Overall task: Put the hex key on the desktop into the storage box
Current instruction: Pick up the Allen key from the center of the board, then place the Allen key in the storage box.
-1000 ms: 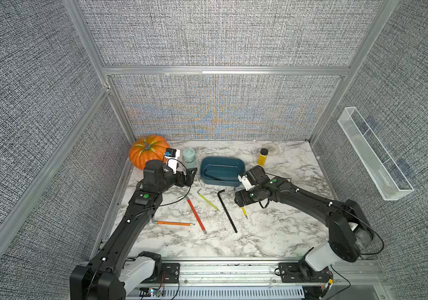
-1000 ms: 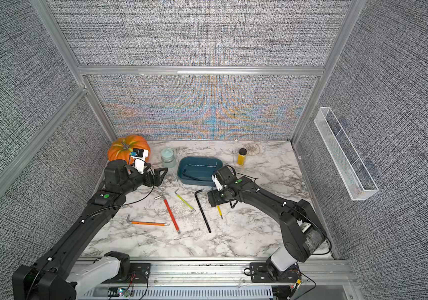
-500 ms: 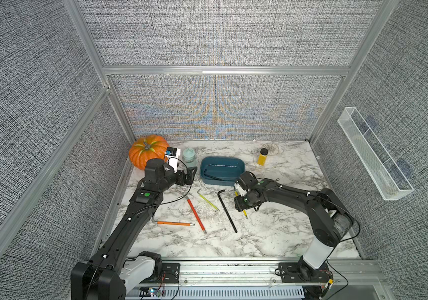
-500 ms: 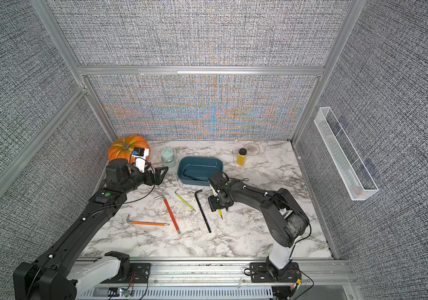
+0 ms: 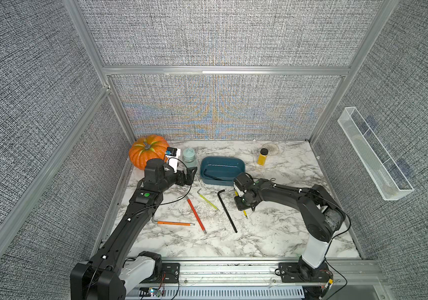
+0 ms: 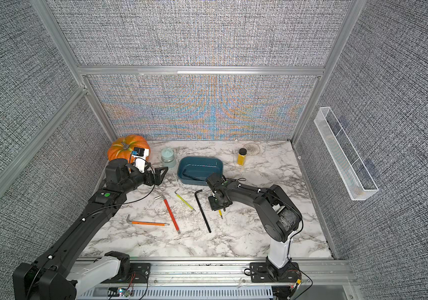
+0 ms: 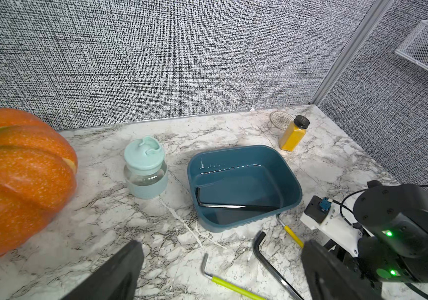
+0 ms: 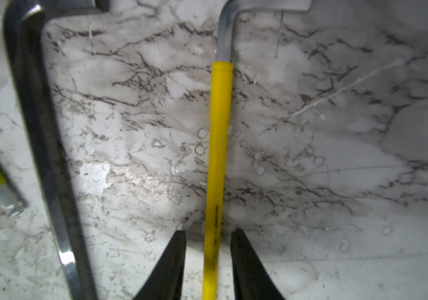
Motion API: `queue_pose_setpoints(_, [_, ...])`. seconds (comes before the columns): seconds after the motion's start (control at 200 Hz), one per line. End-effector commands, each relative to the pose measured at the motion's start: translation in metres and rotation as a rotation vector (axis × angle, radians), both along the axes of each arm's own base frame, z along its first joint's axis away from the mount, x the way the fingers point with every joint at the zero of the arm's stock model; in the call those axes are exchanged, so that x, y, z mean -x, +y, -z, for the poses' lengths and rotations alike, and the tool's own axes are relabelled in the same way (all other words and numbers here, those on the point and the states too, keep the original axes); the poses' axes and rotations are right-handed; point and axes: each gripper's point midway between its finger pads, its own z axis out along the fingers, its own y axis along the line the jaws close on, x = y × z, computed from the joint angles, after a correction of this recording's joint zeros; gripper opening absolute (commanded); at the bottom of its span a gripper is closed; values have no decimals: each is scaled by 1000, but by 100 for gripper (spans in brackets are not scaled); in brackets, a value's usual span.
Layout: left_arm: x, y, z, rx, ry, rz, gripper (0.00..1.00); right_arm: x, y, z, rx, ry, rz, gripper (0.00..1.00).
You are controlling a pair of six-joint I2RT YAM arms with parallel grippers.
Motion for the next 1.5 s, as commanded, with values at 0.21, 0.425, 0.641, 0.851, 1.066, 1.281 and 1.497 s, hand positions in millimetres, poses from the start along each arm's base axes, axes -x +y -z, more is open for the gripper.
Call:
queue_pose_setpoints(0.21, [0, 2, 1, -12, -8, -4, 100, 8, -1, 5, 7, 20, -6, 0])
queue_pose_setpoints(0.425, [0, 4, -2, -25, -16, -11, 100, 17, 2, -5, 1, 4, -51, 0])
queue_pose_setpoints(0.641, [0, 4, -4, -20, -18, -13, 100, 34, 17, -28, -39, -23, -194, 0])
queue_pose_setpoints(0.851, [0, 3, -7, -13, -23, -11, 100, 44, 43, -67, -110, -106, -347, 0])
queue_pose_setpoints(1.066, [0, 2, -11, -10, -31, -7, 100, 7, 66, -142, -85, -384, -518, 0])
queue_pose_setpoints(1.281, [2, 1, -14, 2, -35, 0, 100, -91, 66, -175, 54, -557, -554, 0])
queue_pose_setpoints(1.497, [4, 3, -18, -14, -52, -5, 100, -155, 53, -145, 147, -567, -596, 0])
